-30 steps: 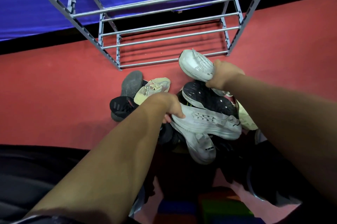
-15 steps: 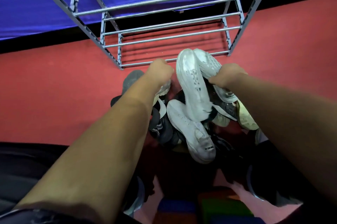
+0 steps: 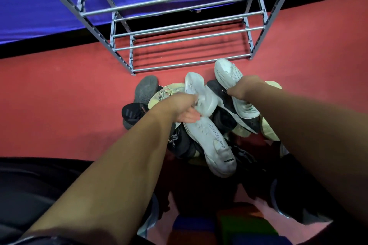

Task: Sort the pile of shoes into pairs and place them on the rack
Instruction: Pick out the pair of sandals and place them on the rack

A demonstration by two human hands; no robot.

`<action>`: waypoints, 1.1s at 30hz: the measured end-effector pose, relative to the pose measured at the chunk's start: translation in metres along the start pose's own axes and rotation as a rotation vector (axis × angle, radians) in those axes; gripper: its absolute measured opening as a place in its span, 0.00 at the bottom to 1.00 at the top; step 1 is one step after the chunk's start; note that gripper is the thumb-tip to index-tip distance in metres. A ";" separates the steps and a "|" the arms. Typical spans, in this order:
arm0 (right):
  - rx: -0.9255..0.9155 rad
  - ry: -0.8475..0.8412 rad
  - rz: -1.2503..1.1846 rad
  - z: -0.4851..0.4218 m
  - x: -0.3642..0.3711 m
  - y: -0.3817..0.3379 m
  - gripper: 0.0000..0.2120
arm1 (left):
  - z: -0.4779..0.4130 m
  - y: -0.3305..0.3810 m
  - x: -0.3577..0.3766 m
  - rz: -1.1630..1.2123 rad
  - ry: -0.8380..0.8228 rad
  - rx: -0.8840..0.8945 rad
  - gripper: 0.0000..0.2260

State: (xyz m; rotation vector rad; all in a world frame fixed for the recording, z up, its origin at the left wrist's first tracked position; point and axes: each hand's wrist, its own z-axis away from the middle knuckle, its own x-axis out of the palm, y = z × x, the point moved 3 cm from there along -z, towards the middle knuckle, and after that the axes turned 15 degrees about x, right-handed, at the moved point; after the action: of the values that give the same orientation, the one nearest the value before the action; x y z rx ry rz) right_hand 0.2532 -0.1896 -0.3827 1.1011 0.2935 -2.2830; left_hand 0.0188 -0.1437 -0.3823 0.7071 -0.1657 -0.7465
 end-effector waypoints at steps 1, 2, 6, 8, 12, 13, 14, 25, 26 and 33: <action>0.001 0.010 0.001 -0.002 -0.002 0.000 0.26 | 0.000 0.004 0.001 0.078 -0.019 0.079 0.20; 0.000 0.022 -0.006 -0.003 -0.004 0.000 0.27 | 0.003 0.008 0.003 0.139 -0.048 0.147 0.18; 0.017 0.074 -0.071 0.000 -0.019 0.001 0.24 | 0.013 0.025 0.010 0.102 -0.032 0.265 0.12; 0.040 0.077 -0.070 0.002 -0.023 0.004 0.24 | 0.023 0.026 0.014 -0.243 0.009 0.143 0.10; 0.089 0.041 -0.077 0.005 -0.021 0.008 0.17 | 0.041 -0.020 0.029 -0.469 -0.247 -0.387 0.39; 0.102 0.035 -0.101 0.006 -0.020 0.009 0.16 | 0.039 -0.033 0.035 -0.398 -0.246 -0.401 0.41; 0.111 0.037 -0.133 0.006 -0.020 0.010 0.15 | 0.035 -0.043 0.039 -0.309 -0.202 -0.394 0.40; 0.186 0.229 -0.222 0.015 -0.028 0.010 0.23 | 0.036 -0.037 0.021 -0.044 -0.080 -0.258 0.19; 0.202 0.235 -0.219 0.016 -0.029 0.009 0.27 | 0.035 -0.030 0.016 -0.048 -0.072 -0.225 0.17; 0.207 0.310 -0.219 0.025 -0.039 0.005 0.37 | 0.035 0.015 -0.032 -0.092 0.057 -0.061 0.09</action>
State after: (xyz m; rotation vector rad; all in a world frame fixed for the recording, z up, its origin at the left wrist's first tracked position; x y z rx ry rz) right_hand 0.2590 -0.1881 -0.3361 1.6044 0.3162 -2.3678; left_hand -0.0092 -0.1329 -0.3425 0.6803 -0.0588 -0.8151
